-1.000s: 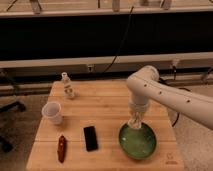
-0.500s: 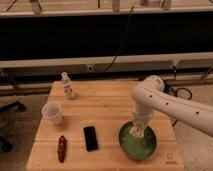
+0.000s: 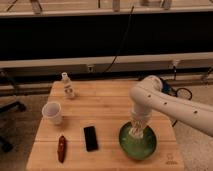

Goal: Place the white sponge in the ceramic bowl

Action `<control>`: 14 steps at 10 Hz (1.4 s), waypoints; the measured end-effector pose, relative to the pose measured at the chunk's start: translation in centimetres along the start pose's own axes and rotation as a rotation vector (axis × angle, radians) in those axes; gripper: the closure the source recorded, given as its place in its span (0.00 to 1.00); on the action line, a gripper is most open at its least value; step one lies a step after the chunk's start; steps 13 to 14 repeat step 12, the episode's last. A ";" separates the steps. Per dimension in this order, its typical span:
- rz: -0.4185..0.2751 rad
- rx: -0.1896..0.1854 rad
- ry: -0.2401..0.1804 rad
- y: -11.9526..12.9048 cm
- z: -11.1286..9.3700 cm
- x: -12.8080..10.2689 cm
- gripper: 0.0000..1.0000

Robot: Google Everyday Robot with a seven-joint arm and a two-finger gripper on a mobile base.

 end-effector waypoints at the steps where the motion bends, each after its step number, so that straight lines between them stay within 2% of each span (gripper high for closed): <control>1: -0.005 -0.001 -0.004 -0.3 0.3 -0.1 0.55; 4: -0.021 0.001 -0.013 -0.4 0.2 -0.3 0.25; 5: -0.028 0.000 -0.016 -0.5 0.2 -0.4 0.21; 14: -0.057 0.000 -0.033 -0.9 0.1 -0.8 0.20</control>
